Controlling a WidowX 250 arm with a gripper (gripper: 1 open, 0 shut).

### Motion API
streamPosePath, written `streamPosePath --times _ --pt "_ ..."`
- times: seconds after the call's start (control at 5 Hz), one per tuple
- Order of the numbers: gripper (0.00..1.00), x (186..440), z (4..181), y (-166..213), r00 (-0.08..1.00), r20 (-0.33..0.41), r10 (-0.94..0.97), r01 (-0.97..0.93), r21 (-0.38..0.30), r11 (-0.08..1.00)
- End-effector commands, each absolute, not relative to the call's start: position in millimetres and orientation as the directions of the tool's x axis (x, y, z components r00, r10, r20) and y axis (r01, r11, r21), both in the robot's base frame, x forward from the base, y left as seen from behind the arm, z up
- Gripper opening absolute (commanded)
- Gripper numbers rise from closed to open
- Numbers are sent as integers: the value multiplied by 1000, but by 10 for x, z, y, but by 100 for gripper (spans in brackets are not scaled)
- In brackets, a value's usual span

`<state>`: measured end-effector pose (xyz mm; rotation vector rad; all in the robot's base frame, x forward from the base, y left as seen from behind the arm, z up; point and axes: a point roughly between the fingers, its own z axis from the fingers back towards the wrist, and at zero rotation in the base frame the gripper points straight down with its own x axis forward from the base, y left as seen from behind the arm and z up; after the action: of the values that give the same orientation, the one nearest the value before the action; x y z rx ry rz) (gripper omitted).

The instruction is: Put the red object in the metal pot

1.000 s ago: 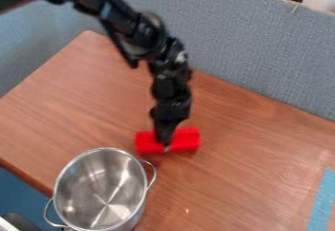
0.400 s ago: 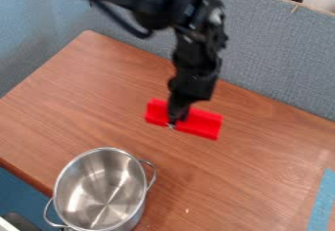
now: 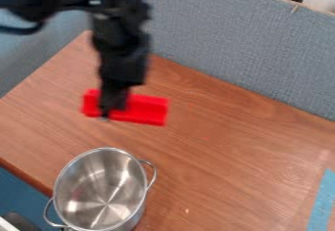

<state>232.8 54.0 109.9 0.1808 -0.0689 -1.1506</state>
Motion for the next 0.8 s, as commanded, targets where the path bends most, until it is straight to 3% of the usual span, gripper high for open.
streamPosePath --times 0.0,0.2,0.4,0.6 --pt "0 2229 1117 750 366 -23 -930 919 166 358" --pt "0 1809 945 856 346 -1 -938 930 129 343" --pt "0 1730 679 1029 334 31 -942 938 85 335" --pt "0 1722 816 1071 473 45 -880 877 71 475"
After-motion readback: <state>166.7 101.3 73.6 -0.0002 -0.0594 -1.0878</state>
